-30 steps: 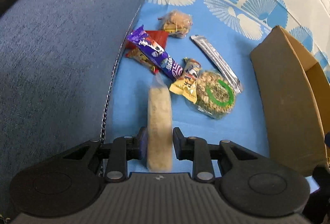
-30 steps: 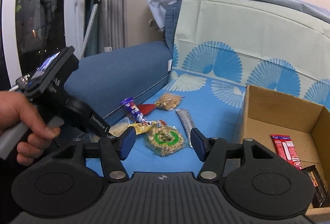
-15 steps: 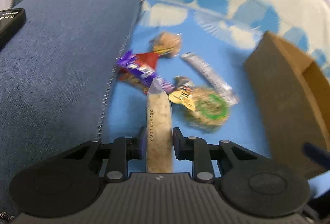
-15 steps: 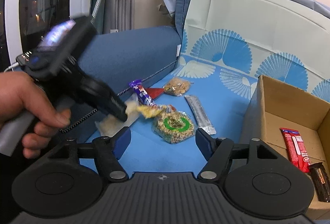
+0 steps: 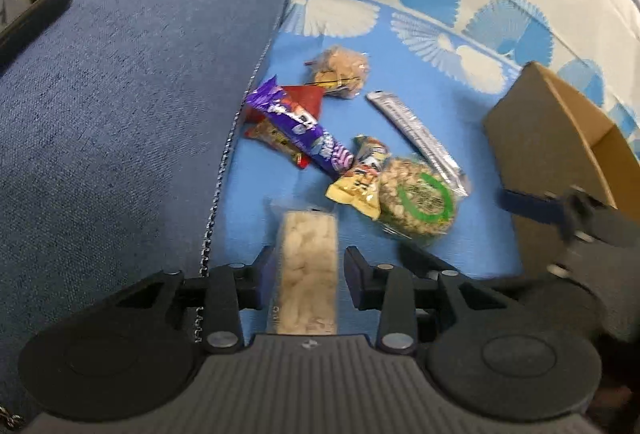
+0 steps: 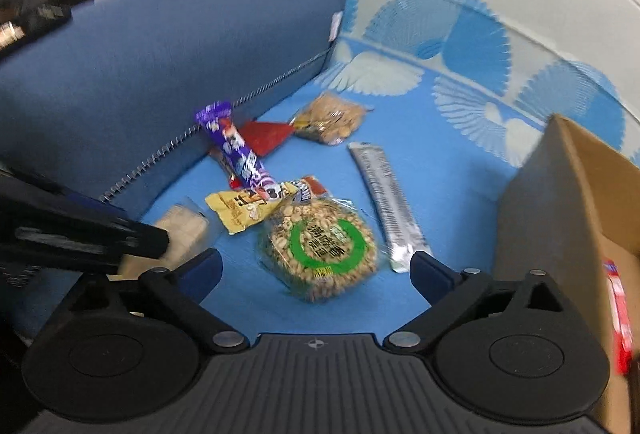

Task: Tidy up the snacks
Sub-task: 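Grasp the round peanut pack with green ring using the right tool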

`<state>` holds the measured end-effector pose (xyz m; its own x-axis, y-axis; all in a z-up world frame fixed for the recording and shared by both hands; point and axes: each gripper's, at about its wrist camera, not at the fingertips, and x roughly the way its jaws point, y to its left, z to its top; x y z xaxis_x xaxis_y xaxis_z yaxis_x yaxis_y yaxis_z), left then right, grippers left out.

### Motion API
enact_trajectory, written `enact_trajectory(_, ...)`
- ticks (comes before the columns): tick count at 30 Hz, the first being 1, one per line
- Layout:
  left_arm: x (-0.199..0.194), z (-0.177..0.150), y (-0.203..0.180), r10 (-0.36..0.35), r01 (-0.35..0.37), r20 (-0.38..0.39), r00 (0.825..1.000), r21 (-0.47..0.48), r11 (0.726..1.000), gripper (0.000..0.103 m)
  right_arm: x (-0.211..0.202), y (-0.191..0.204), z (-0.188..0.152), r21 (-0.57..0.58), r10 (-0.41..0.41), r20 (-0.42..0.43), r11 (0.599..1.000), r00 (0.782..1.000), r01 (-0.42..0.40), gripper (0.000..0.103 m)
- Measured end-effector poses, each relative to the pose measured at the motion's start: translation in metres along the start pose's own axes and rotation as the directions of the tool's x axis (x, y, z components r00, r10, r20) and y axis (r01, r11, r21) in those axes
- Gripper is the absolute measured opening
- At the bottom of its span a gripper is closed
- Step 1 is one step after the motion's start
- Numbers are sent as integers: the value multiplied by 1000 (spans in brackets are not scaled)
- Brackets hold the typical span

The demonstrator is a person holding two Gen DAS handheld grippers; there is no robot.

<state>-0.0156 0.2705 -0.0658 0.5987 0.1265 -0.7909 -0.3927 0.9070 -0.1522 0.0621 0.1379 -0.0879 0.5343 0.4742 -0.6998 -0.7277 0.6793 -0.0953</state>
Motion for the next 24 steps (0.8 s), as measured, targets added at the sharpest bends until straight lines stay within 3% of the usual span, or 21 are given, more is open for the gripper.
enact_trajectory(6,-8,-1,1,-42,43,27,999,-24,999,44,35,-7,13,-5,0,-36,1000,999,0,99)
enact_trajectory(14,0,0,-5,-60,60,-23,998,20,998,63,81,-22,15,75,46,-135,997,990,-36,100)
enact_trajectory(19,3,0,-5,-52,52,-28,998,14,999,63,71,-20,13,44,47,-100,998,994,-43,87)
enact_trajectory(24,3,0,-5,-49,50,-31,998,14,999,63,38,-17,16,-7,7,-78,1000,997,-7,86)
